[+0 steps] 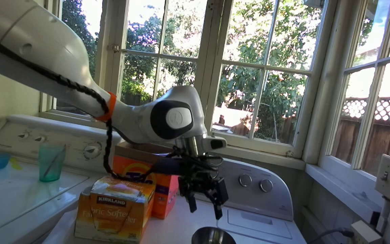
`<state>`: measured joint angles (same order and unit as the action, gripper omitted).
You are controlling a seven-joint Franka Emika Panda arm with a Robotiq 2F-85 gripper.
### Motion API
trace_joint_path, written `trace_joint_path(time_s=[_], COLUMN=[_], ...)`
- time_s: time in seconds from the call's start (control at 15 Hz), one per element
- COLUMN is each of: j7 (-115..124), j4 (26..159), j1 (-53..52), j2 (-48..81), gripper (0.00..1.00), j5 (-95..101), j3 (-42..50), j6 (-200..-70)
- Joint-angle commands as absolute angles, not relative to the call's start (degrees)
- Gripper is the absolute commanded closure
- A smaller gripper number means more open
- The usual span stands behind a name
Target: Move the silver bowl and blue cup to the washing machine on the right
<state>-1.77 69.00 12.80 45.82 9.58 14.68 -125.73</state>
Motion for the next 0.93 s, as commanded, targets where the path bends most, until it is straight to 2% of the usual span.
trace_joint_path(time_s=[0.0,0.4,0.73,0.8,0.87], j7=[-1.17,3.38,1.80,1.84,1.86], j4=[82.11,95.69,109.22,100.64,103.28], j1=[10.32,7.75,4.91,6.11,5.53], j2=[33.78,18.59,9.26,14.37,12.84], gripper=[0.00,0.00,0.00,0.00,0.00], j5=[10.83,8.70,15.03,11.87,13.18], j3=[15.33,11.51,9.02,8.73,8.57], j6=[-128.70,-126.81,-136.54,-131.89,-133.47])
